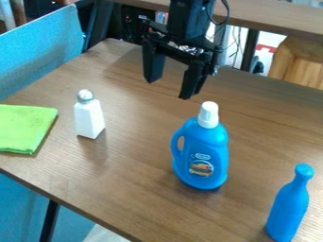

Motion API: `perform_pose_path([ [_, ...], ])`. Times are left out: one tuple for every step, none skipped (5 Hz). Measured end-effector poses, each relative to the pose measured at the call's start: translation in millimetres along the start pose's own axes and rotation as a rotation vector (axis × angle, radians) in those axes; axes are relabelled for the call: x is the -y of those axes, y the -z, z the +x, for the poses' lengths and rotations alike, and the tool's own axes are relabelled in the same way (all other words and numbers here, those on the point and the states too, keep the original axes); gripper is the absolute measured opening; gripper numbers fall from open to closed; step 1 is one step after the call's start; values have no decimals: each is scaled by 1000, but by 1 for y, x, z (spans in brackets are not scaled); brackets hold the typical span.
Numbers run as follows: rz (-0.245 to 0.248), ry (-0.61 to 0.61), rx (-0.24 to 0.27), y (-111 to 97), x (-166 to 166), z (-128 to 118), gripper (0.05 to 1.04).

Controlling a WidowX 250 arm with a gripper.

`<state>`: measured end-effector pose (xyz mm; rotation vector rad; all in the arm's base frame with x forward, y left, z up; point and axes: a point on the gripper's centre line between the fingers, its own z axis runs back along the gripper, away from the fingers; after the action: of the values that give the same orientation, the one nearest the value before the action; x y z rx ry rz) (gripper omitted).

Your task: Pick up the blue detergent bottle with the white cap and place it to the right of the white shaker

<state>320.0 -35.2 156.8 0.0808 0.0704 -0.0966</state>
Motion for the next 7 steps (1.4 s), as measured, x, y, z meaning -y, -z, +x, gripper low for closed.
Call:
perform_pose_path([
  [2, 4, -33, 11, 1, -1, 1001],
  [-2, 20, 9, 4, 0, -2, 1001],
  [8, 7, 31, -7, -2, -4, 1001],
  [21, -14, 55, -18, -4, 0, 1001],
  [-13, -3, 107, -21, 17, 14, 1001],
  [-47, 43, 101, -19, 42, 19, 1001],
  [-68, 75, 86, -14, 50, 20, 1001],
])
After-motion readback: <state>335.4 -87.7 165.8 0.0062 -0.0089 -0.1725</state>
